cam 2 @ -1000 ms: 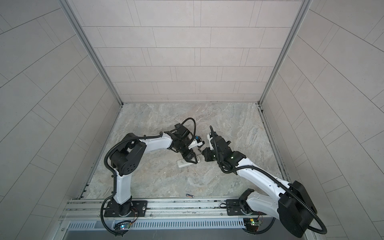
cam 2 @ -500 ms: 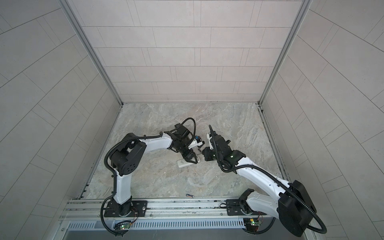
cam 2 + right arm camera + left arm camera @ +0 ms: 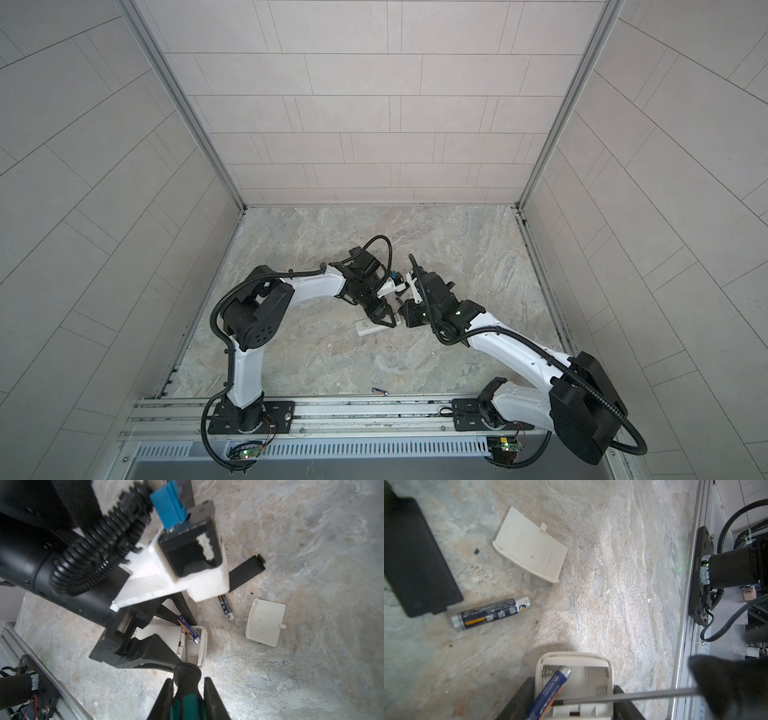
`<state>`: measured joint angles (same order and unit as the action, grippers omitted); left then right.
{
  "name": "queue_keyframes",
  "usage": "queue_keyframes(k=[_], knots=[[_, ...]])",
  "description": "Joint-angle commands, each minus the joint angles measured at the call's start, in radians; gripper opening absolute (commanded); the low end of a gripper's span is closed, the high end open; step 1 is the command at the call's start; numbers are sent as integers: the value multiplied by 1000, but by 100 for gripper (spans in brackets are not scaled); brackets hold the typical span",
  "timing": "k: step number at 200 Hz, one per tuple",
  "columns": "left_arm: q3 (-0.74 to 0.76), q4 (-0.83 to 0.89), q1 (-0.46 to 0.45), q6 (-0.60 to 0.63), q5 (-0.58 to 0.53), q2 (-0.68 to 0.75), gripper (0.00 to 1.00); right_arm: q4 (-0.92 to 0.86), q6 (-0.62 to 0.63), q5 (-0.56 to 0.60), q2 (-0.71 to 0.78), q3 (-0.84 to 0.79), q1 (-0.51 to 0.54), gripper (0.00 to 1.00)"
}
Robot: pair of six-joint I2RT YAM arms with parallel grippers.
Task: Unload the batteries from the remote control
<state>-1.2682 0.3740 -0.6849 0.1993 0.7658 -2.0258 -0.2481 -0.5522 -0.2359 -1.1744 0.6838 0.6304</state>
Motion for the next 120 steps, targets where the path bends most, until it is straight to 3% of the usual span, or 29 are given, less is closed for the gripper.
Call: queue_keyframes(k=[1, 69, 120], knots=[[-4, 49, -1, -1, -8, -36, 40, -1, 33, 30, -24, 21, 21, 0], [-12, 66, 1, -1, -7, -39, 40, -54, 72, 233, 2, 45, 73, 0], [-19, 81, 4, -5, -3, -44, 40, -50, 74, 301, 76, 37, 74, 0]])
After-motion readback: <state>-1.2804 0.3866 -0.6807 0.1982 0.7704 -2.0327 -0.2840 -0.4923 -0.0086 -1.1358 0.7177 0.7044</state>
